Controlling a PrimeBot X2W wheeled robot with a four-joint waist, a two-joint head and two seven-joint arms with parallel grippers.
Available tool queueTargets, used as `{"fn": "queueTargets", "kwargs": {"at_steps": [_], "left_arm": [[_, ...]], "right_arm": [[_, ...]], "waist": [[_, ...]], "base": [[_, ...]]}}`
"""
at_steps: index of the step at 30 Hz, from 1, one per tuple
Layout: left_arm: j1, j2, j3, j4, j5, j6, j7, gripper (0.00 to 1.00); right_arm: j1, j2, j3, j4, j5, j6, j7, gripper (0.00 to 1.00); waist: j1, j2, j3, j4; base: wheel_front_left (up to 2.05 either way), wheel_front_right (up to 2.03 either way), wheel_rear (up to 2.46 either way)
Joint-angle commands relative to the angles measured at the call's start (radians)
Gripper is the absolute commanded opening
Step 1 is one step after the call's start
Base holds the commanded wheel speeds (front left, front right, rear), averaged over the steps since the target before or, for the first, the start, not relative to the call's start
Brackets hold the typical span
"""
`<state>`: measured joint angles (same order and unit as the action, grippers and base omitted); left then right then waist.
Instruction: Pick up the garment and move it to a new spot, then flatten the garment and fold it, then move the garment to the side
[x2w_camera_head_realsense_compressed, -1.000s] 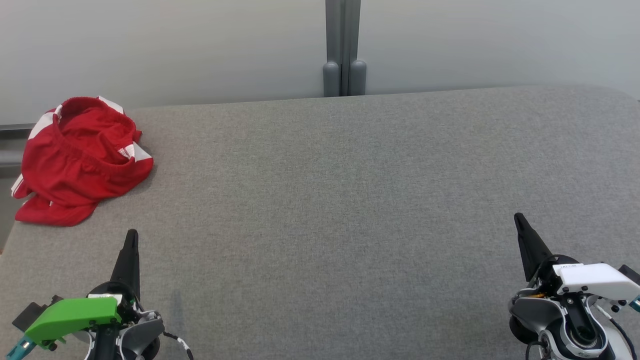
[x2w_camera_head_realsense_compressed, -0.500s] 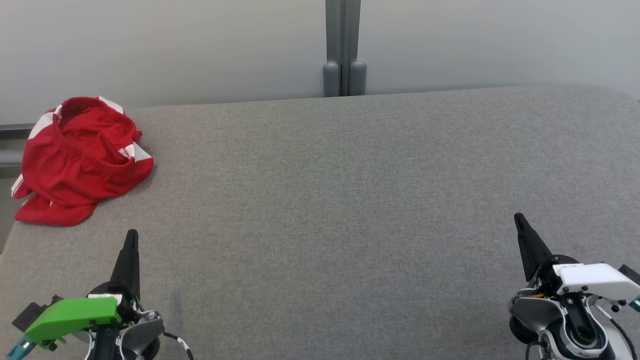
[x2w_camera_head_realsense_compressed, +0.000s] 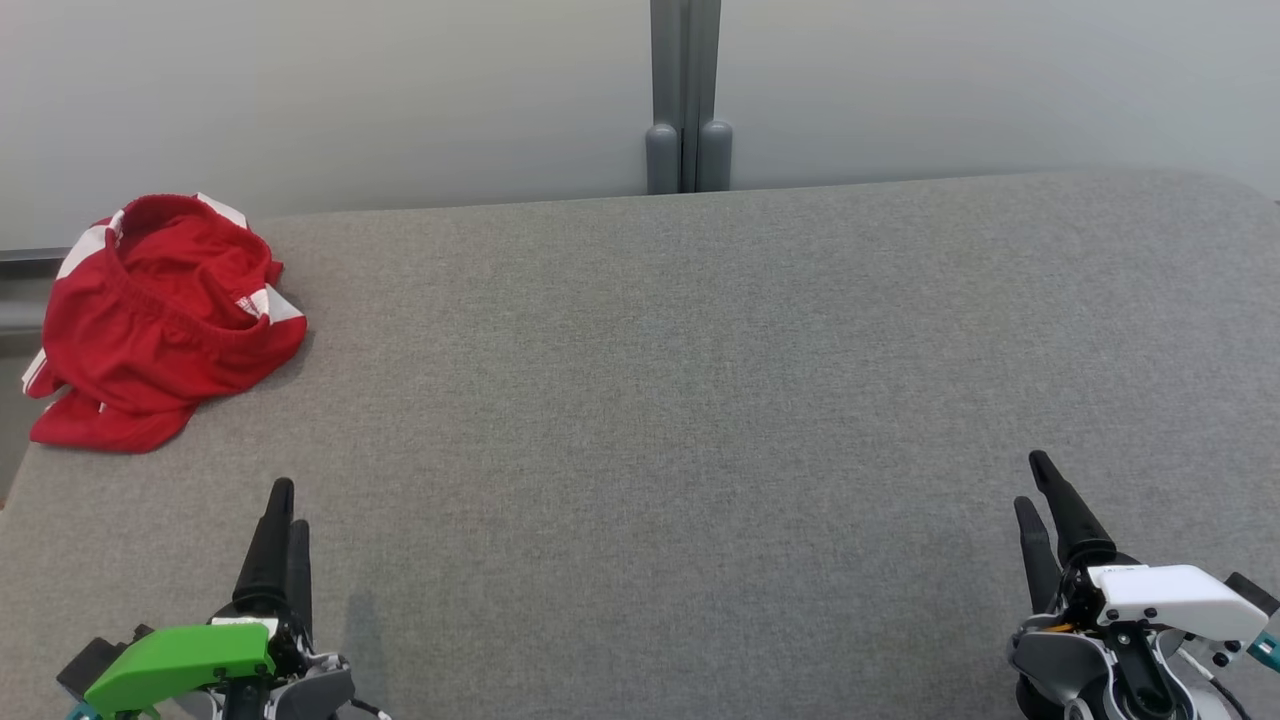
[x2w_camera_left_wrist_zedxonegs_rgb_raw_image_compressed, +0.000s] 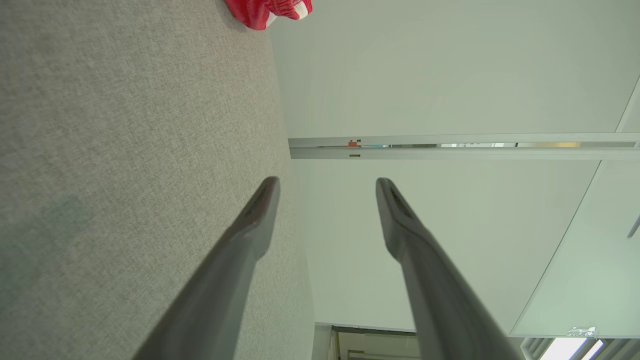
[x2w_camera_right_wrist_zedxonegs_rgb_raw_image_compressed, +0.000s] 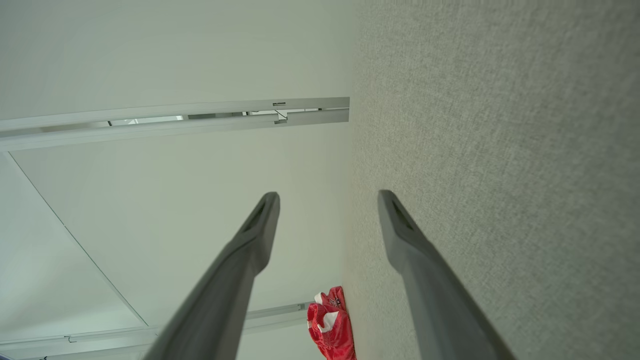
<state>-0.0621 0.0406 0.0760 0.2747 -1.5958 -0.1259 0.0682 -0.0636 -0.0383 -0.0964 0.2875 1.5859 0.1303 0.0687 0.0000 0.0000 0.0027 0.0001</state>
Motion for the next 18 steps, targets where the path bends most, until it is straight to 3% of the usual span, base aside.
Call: {"fn": "queueTargets", "kwargs": {"at_steps": [1,9,18], "left_arm": [[-0.008,0.004,-0.007,-0.023,0.025,0.0,-0.012,1.0],[-0.012,0.005,-0.032,-0.059,0.13,0.014,-0.047,1.0],[-0.005,0.006,-0.08,-0.119,0.328,0.059,-0.084,1.0]], "right_arm": [[-0.011,-0.004,0.001,-0.018,-0.021,0.0,-0.012,1.0],[-0.006,-0.005,0.009,-0.048,-0.13,0.0,-0.048,1.0],[0.007,-0.007,0.031,-0.113,-0.374,0.0,-0.085,1.0]], "waist": [[0.0,0.0,0.0,0.0],[0.0,0.0,-0.003,0.002],[0.0,0.0,-0.004,0.004]], "base": [[0.0,0.0,0.0],[0.0,0.0,0.0],[0.0,0.0,0.0]]}}
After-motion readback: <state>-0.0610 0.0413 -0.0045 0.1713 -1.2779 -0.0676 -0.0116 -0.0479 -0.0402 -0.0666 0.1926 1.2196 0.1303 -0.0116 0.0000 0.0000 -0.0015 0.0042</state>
